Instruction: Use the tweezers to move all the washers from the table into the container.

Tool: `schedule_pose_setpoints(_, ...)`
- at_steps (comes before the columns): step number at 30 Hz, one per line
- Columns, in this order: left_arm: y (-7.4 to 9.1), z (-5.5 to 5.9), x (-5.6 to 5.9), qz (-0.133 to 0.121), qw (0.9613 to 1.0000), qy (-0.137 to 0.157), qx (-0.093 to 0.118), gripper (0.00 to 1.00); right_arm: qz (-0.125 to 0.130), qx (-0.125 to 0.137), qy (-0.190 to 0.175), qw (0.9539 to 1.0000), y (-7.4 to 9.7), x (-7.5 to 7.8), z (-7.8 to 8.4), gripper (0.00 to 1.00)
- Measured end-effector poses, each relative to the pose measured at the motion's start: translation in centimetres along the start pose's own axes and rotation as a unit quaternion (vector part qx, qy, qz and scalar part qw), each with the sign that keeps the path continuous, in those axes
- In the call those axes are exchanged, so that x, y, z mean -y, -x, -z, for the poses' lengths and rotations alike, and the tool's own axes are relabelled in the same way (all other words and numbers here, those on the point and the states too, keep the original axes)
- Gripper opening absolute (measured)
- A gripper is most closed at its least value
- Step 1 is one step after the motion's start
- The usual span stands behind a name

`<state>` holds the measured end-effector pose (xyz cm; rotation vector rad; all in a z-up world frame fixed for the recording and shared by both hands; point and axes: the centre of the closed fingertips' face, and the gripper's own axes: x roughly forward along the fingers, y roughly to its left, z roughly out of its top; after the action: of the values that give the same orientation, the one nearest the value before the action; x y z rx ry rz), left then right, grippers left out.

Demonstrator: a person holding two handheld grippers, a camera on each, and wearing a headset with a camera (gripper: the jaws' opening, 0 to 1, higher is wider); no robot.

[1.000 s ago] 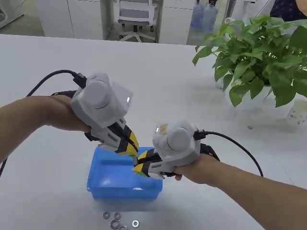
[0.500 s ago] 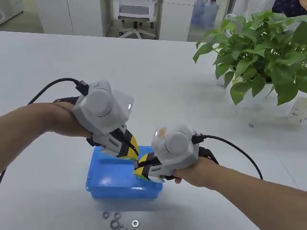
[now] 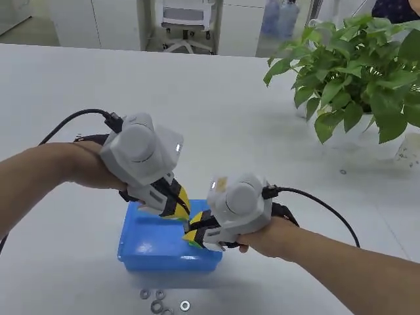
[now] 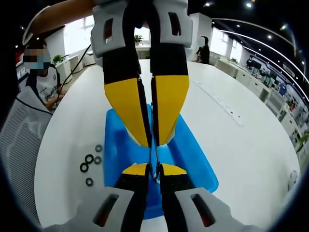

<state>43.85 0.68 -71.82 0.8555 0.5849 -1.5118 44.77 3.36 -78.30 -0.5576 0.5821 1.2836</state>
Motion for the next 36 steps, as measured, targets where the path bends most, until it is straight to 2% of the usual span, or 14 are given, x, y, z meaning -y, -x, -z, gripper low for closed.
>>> schedule_pose_setpoints(8,0.6,-0.6,0.3,0.001,1.0000,-0.003,0.001,0.06,0.003,0.006,0.002,1.0000,0.8,-0.4,-0.6,0.10)
schedule_pose_setpoints(22,2.7,-2.4,1.2,-0.002,1.0000,-0.002,0.005,0.06,0.016,0.018,0.019,0.9995,2.5,-1.0,-2.4,0.10)
schedule_pose_setpoints(29,3.9,-3.5,1.9,-0.002,1.0000,-0.007,0.004,0.06,0.023,0.029,0.026,0.9990,3.6,-1.8,-3.6,0.10)
schedule_pose_setpoints(36,5.0,-4.2,2.8,-0.002,1.0000,-0.004,0.006,0.06,0.027,0.039,0.032,0.9984,4.6,-2.8,-4.5,0.10)
